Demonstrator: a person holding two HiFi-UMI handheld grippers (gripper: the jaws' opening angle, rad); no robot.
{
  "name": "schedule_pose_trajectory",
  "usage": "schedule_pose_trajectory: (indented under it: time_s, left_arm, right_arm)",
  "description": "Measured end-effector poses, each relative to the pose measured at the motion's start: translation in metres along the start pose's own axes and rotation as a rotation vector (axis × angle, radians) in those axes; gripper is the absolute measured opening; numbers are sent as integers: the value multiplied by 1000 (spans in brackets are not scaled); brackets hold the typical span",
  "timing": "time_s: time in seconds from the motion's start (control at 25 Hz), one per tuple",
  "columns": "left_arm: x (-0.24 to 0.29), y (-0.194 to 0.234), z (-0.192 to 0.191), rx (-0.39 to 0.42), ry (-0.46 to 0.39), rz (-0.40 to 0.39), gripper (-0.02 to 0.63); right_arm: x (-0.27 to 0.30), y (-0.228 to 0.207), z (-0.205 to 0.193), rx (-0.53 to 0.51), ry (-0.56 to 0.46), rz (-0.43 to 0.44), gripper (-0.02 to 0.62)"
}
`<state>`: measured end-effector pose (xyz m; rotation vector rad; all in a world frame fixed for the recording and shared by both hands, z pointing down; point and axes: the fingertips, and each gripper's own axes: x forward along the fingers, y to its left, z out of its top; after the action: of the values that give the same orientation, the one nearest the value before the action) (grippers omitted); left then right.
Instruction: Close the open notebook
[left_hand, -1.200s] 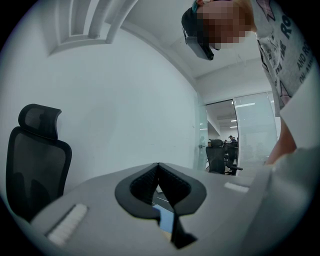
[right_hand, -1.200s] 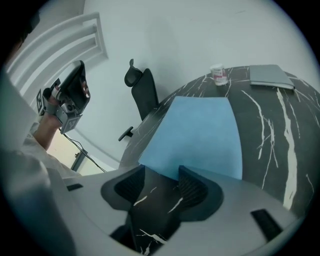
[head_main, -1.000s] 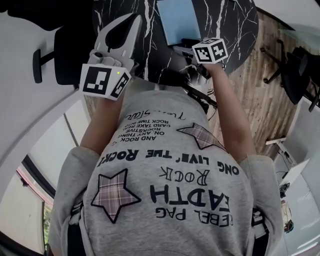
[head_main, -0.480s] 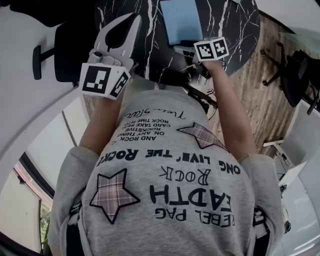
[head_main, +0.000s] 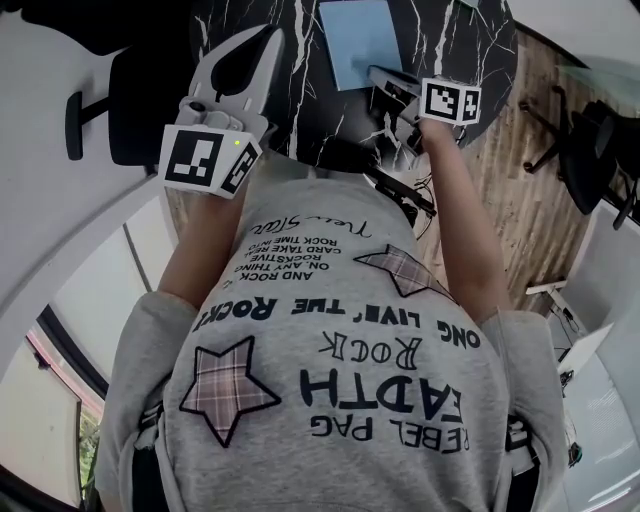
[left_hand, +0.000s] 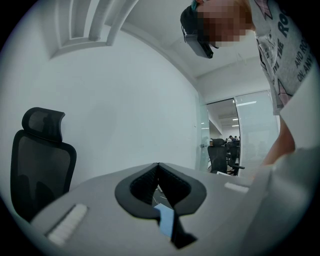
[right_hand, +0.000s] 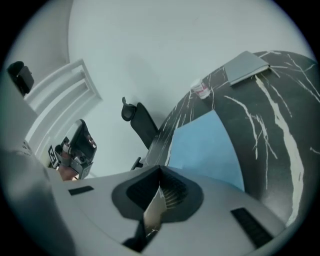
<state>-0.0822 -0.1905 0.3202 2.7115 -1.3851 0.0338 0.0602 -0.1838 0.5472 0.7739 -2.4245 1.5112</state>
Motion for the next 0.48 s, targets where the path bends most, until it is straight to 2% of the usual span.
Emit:
schedule_pose_trajectory:
  time_s: [0.16,0.32,0.48]
  left_arm:
    - [0,0,5,16,-2,-2,9]
    - [2,2,8,19,-4,0,9]
    - [4,2,13,25,-12,-1,9]
  right_arm:
    - [-21,6,22,-88,-68,-49,12]
    - [-53,22,51,-117,-203,-52,12]
    - [-88,54,82,-251,-325,-36,12]
